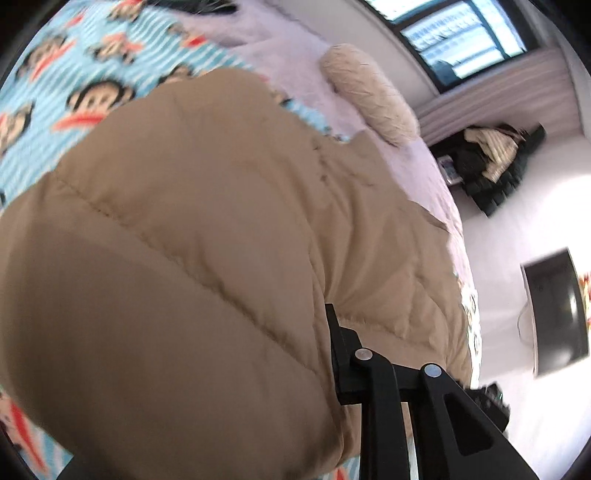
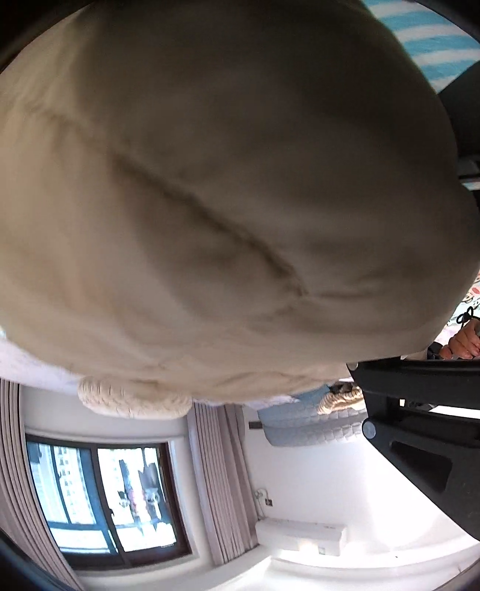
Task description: Fold large clothes
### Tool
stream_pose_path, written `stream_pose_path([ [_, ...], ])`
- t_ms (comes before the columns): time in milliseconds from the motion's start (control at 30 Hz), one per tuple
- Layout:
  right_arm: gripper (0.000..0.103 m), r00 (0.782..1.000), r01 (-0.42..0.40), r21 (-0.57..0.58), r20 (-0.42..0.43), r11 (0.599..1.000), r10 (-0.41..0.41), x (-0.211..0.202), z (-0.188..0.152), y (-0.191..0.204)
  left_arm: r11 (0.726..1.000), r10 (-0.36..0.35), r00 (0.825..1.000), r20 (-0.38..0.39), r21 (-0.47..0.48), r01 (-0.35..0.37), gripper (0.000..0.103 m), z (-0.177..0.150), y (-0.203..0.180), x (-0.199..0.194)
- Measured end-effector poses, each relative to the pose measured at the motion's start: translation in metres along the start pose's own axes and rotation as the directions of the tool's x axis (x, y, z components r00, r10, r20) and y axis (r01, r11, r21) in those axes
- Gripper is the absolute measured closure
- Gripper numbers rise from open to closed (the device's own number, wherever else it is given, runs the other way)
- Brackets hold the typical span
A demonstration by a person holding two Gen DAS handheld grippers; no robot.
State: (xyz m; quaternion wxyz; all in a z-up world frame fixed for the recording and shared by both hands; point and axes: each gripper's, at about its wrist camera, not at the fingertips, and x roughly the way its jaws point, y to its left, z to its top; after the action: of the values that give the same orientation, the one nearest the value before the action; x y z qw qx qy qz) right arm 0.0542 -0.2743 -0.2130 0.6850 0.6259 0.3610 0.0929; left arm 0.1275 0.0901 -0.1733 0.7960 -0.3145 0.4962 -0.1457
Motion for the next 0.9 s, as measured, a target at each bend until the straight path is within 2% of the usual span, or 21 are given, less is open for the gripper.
stream_pose_path([
  [100, 0.081, 1.0, -0.004, -0.022, 0.0, 1.0, 0.004, -0.012, -0.01, 0.007, 0.998, -0.03, 1.0, -0.008, 0.056, 0.03, 0.076, -0.004, -0.01, -0.019],
  [267, 0.081, 1.0, 0.004, -0.029, 0.001, 1.0, -0.004, -0.038, -0.043, 0.008, 0.993, -0.077, 0.996, -0.052, 0.082, 0.081, 0.076, -0.021, -0.008, -0.05],
  [567, 0.081, 0.999, 0.051, -0.001, 0.007, 0.999, -0.051, -0.085, -0.117, -0.012, 0.983, -0.115, 0.971, -0.21, 0.119, 0.142, 0.076, -0.083, 0.023, -0.098],
  [733, 0.081, 0.994, 0.1, 0.004, -0.034, 0.995, -0.099, -0.102, -0.126, -0.017, 0.984, -0.118, 0.958, -0.261, 0.098, 0.148, 0.076, -0.123, 0.037, -0.12],
  [900, 0.08, 0.988, 0.137, 0.02, -0.073, 0.99, -0.135, -0.103, -0.116, -0.028, 0.992, -0.073, 0.956, -0.284, 0.079, 0.099, 0.076, -0.162, 0.049, -0.122],
])
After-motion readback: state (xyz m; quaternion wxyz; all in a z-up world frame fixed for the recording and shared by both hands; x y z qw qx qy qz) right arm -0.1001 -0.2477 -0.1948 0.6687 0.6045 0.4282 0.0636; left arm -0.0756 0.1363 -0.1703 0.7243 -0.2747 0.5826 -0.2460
